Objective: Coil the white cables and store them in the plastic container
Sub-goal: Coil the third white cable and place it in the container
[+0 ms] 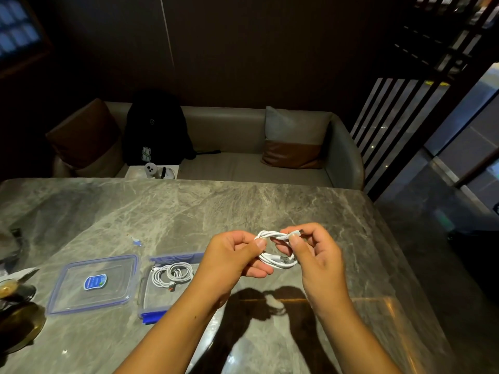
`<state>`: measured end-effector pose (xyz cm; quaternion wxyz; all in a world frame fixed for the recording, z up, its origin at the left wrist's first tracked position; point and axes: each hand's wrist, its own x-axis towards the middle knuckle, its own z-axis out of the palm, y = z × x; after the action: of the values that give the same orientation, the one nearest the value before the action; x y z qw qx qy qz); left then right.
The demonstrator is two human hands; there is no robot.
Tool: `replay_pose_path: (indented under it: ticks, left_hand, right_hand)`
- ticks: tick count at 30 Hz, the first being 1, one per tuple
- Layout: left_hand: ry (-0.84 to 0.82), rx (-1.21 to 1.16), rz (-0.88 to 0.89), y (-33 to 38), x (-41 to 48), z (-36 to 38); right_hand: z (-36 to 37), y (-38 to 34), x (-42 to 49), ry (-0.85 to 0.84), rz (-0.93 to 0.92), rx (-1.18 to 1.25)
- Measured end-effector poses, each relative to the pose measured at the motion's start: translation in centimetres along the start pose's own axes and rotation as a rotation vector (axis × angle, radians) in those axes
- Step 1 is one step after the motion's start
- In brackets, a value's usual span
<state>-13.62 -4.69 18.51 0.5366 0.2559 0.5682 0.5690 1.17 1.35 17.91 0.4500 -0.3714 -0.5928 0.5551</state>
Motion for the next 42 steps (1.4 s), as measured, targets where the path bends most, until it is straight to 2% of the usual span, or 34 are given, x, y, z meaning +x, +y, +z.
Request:
replay_pose_path:
  ticks: [7, 14, 15, 18, 23, 26, 32, 42]
  left_hand:
    - [-0.028, 0.034, 0.049, -0.1, 0.3, -0.2]
    - [0.054, -0.157, 0.027, -0.6, 0.2, 0.6]
    - [0.068, -0.161, 0.037, -0.7, 0.2, 0.6]
    - [0.082, -0.072, 0.075, -0.8, 0.1, 0.4]
    - [0.081, -0.017, 0.094, -0.5, 0.3, 0.0]
    - [0.088, 0.001, 0.092, -0.4, 0.5, 0.0]
    - [0.081, -0.007, 0.083, -0.8, 0.8, -0.1]
    - [0.067, -0.061, 0.113, -1.4, 0.8, -0.8]
  right_hand:
    - [0.8, -0.4, 0.4, 0.031, 0.281, 0.434]
    - [2.0, -0.7, 0.5, 0.078, 0.413, 0.739]
    - [2.2, -0.5, 0.6, 0.094, 0.414, 0.711]
    - [1.9, -0.1, 1.1, 0.130, 0.371, 0.377]
    - [0.9, -0.3, 1.7, 0.004, 0.400, 0.067]
    - [1.0, -0.3, 1.5, -0.066, 0.401, 0.092]
    - [0.3, 0.3, 1.6, -0.023, 0.513, 0.295]
    - [0.2, 0.9, 1.7, -0.054, 0.518, 0.324]
